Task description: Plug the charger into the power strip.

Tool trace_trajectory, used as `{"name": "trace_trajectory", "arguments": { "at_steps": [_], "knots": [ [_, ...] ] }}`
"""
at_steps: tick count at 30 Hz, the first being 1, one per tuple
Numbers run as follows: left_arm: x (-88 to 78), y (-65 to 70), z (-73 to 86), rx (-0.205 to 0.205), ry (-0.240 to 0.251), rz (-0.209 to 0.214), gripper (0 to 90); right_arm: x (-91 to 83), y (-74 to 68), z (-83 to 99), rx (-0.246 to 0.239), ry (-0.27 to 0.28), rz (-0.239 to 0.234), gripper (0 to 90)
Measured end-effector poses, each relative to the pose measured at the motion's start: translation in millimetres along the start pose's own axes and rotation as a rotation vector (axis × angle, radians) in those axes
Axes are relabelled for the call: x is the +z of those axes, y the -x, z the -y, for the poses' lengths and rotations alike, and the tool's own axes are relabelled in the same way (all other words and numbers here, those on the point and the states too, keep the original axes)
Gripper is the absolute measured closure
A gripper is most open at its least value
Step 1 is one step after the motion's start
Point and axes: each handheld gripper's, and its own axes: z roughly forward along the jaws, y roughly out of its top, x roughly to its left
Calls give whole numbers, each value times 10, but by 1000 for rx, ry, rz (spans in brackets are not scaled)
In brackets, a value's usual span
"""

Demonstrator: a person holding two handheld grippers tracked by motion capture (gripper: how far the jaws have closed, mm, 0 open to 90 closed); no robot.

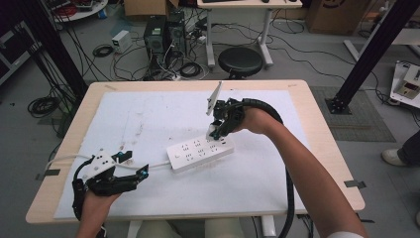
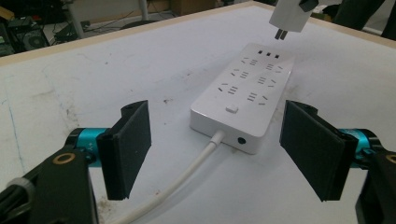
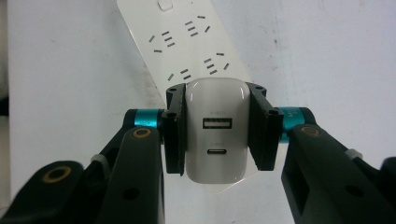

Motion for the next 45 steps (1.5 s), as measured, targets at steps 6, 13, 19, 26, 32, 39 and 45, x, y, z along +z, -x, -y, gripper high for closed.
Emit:
{"name": "trace_trajectory", "arguments": {
  "at_steps": [6,13,19,26,32,39,45],
  "knots": [
    [-20,-26,40,-10,-10,-11,249,154,84,-69,-81,-40,-12,641],
    [-22,-58,60,-15,-16,-18,249,307,163,-130,-158,-89,-8,641],
    [-10,-81,78,-22,-18,-15,249,444,197,-134,-225,-125,-6,641],
    [3,-111,74,-27,-20,-15,249,493,182,-246,-321,-202,-11,641],
    [19,-97,60,-24,-24,-6,249,565,159,-378,-364,-294,-29,643],
    [-1,-121,54,-29,-21,-14,249,604,205,-462,-344,-344,-58,645],
    [-18,-118,52,-29,-16,-18,249,618,210,-483,-343,-365,-64,645]
  ]
}}
